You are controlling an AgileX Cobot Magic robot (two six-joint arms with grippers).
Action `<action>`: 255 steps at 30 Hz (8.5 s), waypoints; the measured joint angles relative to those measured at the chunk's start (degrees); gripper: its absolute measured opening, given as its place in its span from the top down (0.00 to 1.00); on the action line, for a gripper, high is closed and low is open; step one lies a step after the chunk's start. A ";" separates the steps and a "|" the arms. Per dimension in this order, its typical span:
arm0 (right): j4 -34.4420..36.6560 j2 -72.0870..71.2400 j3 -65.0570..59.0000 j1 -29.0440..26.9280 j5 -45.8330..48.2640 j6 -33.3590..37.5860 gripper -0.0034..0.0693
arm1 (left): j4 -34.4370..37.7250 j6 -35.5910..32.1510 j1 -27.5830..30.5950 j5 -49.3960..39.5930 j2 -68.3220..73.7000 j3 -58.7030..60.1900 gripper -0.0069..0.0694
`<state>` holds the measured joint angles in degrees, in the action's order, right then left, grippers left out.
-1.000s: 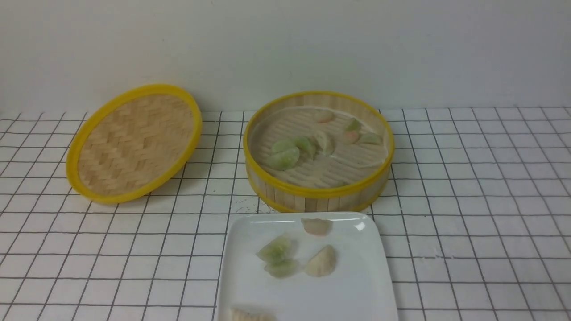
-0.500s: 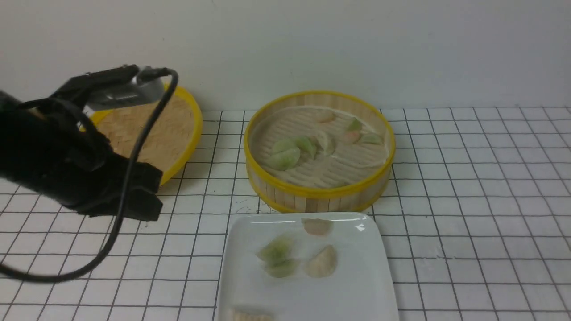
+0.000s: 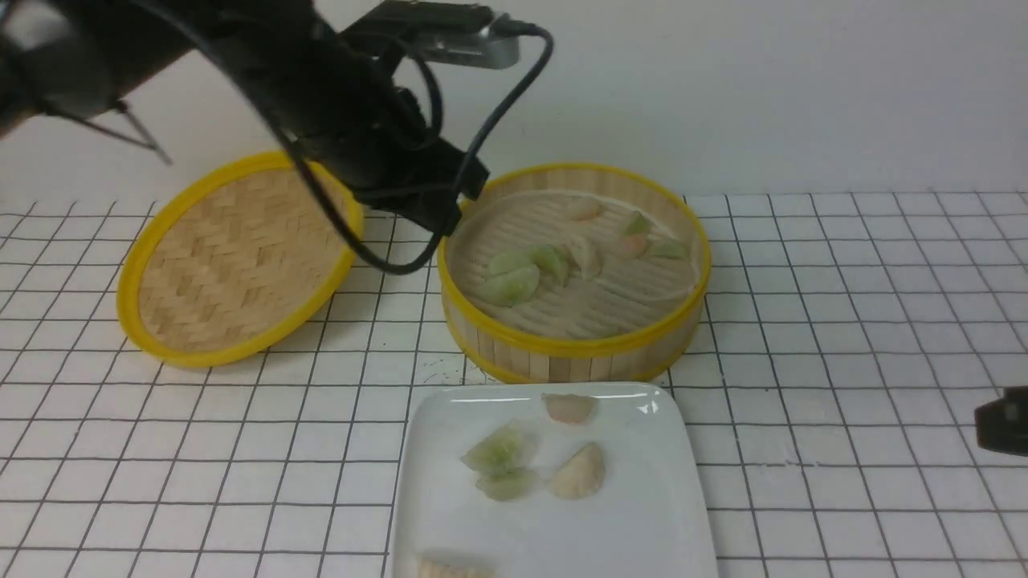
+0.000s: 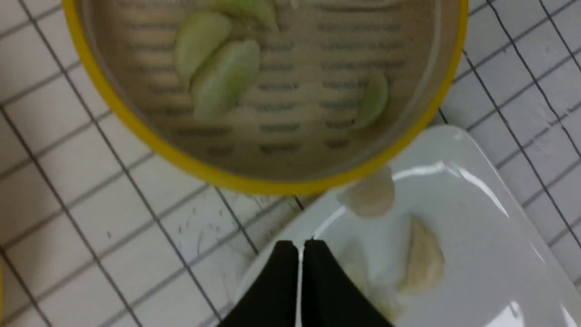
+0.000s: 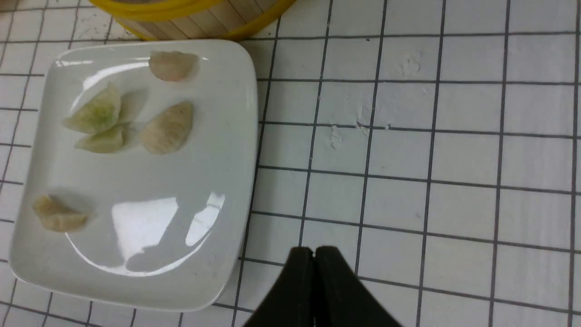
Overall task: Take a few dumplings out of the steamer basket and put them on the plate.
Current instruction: Use the left arm to grab a dumpling from the steamer, then use the left arm to put the dumpling into the plate, then use the right arm to grab a dumpling from inside the steamer, then use the right arm to put the dumpling into the plate, then use the right arm to grab a dumpling from inside the steamer
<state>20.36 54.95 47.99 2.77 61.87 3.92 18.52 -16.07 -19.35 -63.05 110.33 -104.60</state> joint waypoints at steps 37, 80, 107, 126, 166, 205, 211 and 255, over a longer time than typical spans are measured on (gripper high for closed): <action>0.67 1.88 0.08 0.00 -0.23 0.19 0.97 | -12.06 -0.53 -5.73 -7.26 24.19 -23.63 0.67; 8.71 20.04 22.12 5.73 -2.44 11.68 0.97 | -12.84 13.96 -17.54 -4.86 -2.61 19.58 0.42; -10.14 91.55 93.27 18.45 3.85 5.88 0.44 | -22.79 26.22 -13.84 -8.84 -45.47 28.88 0.92; -8.35 94.12 96.68 18.75 8.19 4.61 0.67 | -28.23 26.70 -13.84 -8.86 -47.52 29.04 0.92; -4.65 54.32 35.03 32.30 -0.41 0.49 0.31 | -28.54 26.96 -13.84 -8.90 -47.47 29.11 0.92; -26.31 85.62 77.93 19.48 -1.89 3.77 0.22 | -28.54 26.96 -13.84 -8.90 -46.09 29.11 0.92; -18.62 85.68 82.00 19.53 7.55 4.49 0.29 | -28.87 26.96 -13.84 -8.90 -45.76 30.95 0.92; -21.11 85.38 82.77 20.02 9.60 -0.38 0.50 | -28.47 26.96 -13.84 -8.85 -45.76 32.51 0.92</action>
<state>-0.74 140.34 130.76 22.79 71.46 3.54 -9.95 10.89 -33.19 -71.90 64.56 -72.09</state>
